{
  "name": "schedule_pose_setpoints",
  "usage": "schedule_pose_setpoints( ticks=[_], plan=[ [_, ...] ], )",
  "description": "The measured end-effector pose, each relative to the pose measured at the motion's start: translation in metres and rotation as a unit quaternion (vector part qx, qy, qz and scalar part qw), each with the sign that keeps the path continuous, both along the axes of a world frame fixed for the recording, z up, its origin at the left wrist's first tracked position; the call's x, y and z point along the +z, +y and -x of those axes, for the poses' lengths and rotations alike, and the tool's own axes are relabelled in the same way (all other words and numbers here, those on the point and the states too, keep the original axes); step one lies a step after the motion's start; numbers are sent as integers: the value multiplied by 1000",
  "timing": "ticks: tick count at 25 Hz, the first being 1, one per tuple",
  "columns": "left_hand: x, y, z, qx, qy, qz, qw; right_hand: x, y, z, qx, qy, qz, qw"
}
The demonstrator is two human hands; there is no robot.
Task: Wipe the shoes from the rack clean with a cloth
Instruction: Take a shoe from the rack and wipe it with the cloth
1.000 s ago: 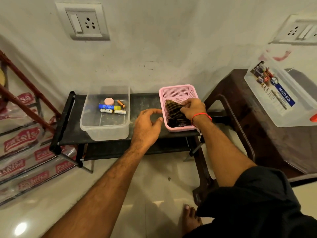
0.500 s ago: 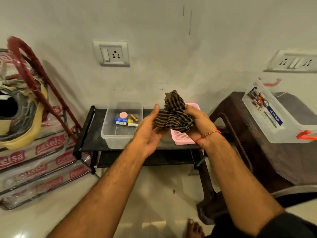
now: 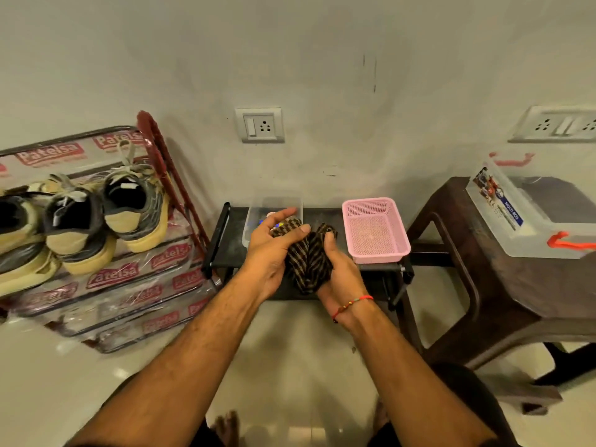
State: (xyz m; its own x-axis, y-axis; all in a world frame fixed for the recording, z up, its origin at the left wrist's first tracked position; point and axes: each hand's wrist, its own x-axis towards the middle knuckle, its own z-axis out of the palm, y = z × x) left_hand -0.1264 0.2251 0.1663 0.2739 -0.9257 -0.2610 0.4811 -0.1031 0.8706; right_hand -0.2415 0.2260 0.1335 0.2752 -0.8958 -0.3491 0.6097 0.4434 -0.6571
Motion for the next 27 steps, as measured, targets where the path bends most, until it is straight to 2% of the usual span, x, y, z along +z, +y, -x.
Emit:
schedule_pose_setpoints(
  ticks=[3, 5, 8, 10, 11, 12, 14, 15, 16, 17, 18, 22, 25, 27],
  plan=[
    [7, 18, -23, 65, 115, -53, 990, -7, 7, -5, -65, -80, -80, 991],
    [7, 34, -37, 66, 164, -97, 979, -4, 11, -7, -116, -95, -102, 983],
    [1, 56, -55, 112, 159, -128, 973, 6, 13, -11, -150, -17, -58, 987],
    [-2, 64, -60, 138, 107, -103, 979, 15, 18, -21, -98, 115, 65, 986],
    [-1, 65, -58, 139, 77, -84, 984, 18, 25, -26, -51, 213, 162, 962],
    [4, 66, -52, 128, 45, -66, 989, 17, 33, -32, 18, 326, 291, 899],
    [14, 68, -41, 85, -13, -42, 995, 8, 46, -42, 145, 496, 480, 709],
    [17, 69, -40, 67, -36, -42, 996, 10, 52, -46, 178, 517, 513, 661],
    [21, 71, -43, 61, -64, -53, 995, 13, 54, -48, 194, 493, 513, 675],
    [25, 73, -48, 58, -98, -68, 991, 16, 54, -47, 214, 440, 490, 722],
    [29, 76, -55, 40, -135, -84, 987, 17, 52, -45, 201, 405, 480, 752],
    [57, 89, -71, -87, -223, -86, 967, 9, 36, -38, 83, 292, 402, 864],
    [82, 96, -91, -138, -308, -72, 939, 11, 32, -27, 108, 287, 389, 869],
    [96, 100, -101, -178, -388, -55, 903, 15, 32, -26, 153, 231, 375, 885]
  ],
)
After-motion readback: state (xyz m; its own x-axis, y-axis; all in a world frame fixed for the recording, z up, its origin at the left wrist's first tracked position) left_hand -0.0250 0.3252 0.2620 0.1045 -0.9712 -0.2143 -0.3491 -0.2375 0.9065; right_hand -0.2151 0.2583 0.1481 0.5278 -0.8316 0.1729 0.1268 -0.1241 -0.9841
